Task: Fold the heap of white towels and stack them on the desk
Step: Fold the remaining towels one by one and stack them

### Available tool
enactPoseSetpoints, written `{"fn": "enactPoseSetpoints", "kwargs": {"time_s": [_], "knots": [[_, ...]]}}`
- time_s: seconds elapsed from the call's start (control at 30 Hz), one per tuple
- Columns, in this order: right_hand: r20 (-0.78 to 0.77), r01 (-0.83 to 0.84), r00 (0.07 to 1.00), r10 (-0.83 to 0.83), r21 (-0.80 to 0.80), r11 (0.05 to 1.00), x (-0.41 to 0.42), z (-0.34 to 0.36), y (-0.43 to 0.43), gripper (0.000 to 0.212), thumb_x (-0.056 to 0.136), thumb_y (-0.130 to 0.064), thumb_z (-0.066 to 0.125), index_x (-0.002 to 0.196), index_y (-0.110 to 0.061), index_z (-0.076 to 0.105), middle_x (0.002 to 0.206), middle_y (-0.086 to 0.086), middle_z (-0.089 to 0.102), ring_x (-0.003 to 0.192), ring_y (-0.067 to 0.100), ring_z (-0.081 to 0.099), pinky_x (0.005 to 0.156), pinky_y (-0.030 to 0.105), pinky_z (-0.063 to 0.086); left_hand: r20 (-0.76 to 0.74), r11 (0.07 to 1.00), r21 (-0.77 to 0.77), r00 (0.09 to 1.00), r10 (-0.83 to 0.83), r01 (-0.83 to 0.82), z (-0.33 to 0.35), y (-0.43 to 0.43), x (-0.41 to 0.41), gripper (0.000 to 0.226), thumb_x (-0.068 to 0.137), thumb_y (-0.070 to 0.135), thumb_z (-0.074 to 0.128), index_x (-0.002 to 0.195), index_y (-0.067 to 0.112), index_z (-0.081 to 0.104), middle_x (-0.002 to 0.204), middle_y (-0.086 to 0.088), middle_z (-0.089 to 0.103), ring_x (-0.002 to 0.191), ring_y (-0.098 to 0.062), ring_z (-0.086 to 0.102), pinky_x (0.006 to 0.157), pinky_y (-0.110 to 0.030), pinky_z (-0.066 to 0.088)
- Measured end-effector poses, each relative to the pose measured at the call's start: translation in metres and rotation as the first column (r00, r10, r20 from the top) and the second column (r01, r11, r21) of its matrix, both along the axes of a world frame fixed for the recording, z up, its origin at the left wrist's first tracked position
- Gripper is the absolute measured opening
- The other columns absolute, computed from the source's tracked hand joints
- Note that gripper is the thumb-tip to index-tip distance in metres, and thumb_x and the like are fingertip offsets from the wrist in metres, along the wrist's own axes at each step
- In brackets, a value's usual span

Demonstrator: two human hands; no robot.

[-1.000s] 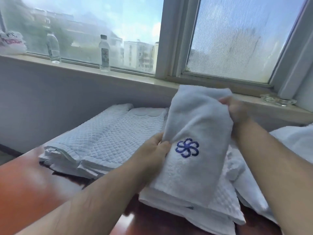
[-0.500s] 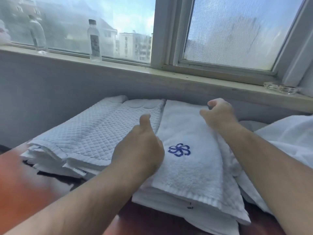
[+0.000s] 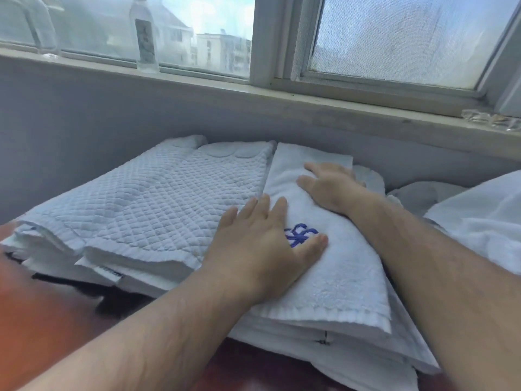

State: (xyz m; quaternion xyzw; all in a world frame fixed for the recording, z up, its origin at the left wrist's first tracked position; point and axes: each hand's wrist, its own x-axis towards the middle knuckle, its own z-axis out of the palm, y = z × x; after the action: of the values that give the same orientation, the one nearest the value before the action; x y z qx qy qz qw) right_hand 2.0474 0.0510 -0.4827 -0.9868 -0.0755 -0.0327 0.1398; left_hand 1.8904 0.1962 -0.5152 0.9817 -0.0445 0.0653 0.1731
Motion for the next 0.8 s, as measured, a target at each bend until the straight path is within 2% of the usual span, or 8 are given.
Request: {"fn": "enactPoseSetpoints", "kwargs": {"time_s": [0.17,0.27,0.37,0.43,0.53,0.67,0.73,0.8], "knots": [[0.015,-0.020,1.000,0.019,0.056,0.998,-0.004,-0.003,-0.005,0.058,0.099,-0.057,0.033,0.154,-0.040,0.032,0.165,-0.002,0.024,0.150,0.027,0.018,0.119,0.052,0.014,-0.008,1.000,-0.019,1.000,0.009,-0.010,-0.002,0.002,-0.002,0.115,0.066,0.097,0.005,0.160,0.031,0.004,0.168,0.009,0.001,0.154,-0.009,-0.003,0.124,-0.040,-0.003],[0.045,-0.051,0.998,0.045,0.144,0.988,-0.022,-0.001,-0.013,0.052,0.104,-0.044,0.035,0.154,-0.031,0.037,0.165,0.002,0.025,0.151,0.027,0.018,0.123,0.046,0.013,-0.031,1.000,-0.015,0.999,0.013,-0.013,0.002,0.000,-0.004,0.116,0.065,0.097,0.005,0.160,0.030,0.005,0.168,0.008,0.002,0.154,-0.010,-0.002,0.123,-0.040,-0.004],[-0.066,-0.050,0.995,0.068,0.245,0.968,-0.059,-0.002,-0.024,0.053,0.107,-0.034,0.034,0.159,-0.024,0.027,0.169,0.003,0.009,0.155,0.025,0.003,0.123,0.036,0.002,-0.058,1.000,0.003,0.998,0.014,-0.014,0.007,-0.003,-0.008,0.111,0.072,0.093,0.010,0.161,0.027,0.005,0.169,0.005,0.002,0.154,-0.013,-0.002,0.124,-0.041,-0.003],[-0.102,-0.054,0.991,0.084,0.263,0.963,-0.094,-0.004,-0.035,0.053,0.109,-0.032,0.029,0.160,-0.022,0.021,0.169,0.001,0.007,0.155,0.023,0.004,0.121,0.032,0.003,-0.052,0.999,0.030,0.999,0.015,-0.014,0.009,-0.005,-0.017,0.103,0.080,0.088,0.014,0.161,0.025,0.005,0.169,0.003,0.002,0.155,-0.015,-0.002,0.125,-0.042,-0.002],[-0.130,-0.070,0.985,0.116,0.314,0.947,-0.147,-0.008,-0.047,0.050,0.109,-0.032,0.025,0.157,-0.016,0.028,0.167,0.004,0.017,0.152,0.025,0.013,0.116,0.027,0.006,-0.040,0.997,0.072,0.999,-0.003,0.006,0.007,-0.003,-0.043,0.087,0.091,0.076,0.018,0.161,0.026,0.005,0.169,0.002,0.000,0.155,-0.018,-0.002,0.124,-0.043,-0.001],[-0.108,-0.132,0.977,0.186,0.384,0.914,-0.214,-0.025,-0.067,0.053,0.108,-0.037,0.036,0.158,-0.021,0.029,0.164,-0.001,0.028,0.152,0.020,0.020,0.125,0.034,0.012,-0.061,0.987,0.139,0.995,-0.073,0.081,0.004,0.002,-0.106,0.080,0.097,0.069,0.024,0.161,0.026,0.003,0.169,0.002,-0.003,0.155,-0.018,-0.004,0.124,-0.042,-0.001],[-0.111,-0.187,0.964,0.243,0.369,0.911,-0.240,-0.023,-0.076,0.044,0.106,-0.029,0.047,0.148,-0.016,0.046,0.149,0.001,0.050,0.138,0.017,0.043,0.115,0.027,0.029,-0.063,0.983,0.145,0.993,-0.103,0.111,0.010,0.001,-0.134,0.075,0.099,0.066,0.028,0.160,0.024,0.013,0.169,0.001,0.006,0.155,-0.020,0.002,0.124,-0.039,0.004],[-0.086,-0.199,0.969,0.233,0.288,0.937,-0.267,-0.020,-0.084,0.034,0.101,-0.026,0.055,0.134,-0.015,0.059,0.137,0.002,0.061,0.122,0.014,0.055,0.098,0.020,0.036,-0.051,0.989,0.071,0.991,-0.123,0.127,0.017,-0.004,-0.154,0.070,0.101,0.060,0.035,0.158,0.021,0.024,0.167,-0.002,0.019,0.154,-0.021,0.011,0.124,-0.037,0.010]]}}
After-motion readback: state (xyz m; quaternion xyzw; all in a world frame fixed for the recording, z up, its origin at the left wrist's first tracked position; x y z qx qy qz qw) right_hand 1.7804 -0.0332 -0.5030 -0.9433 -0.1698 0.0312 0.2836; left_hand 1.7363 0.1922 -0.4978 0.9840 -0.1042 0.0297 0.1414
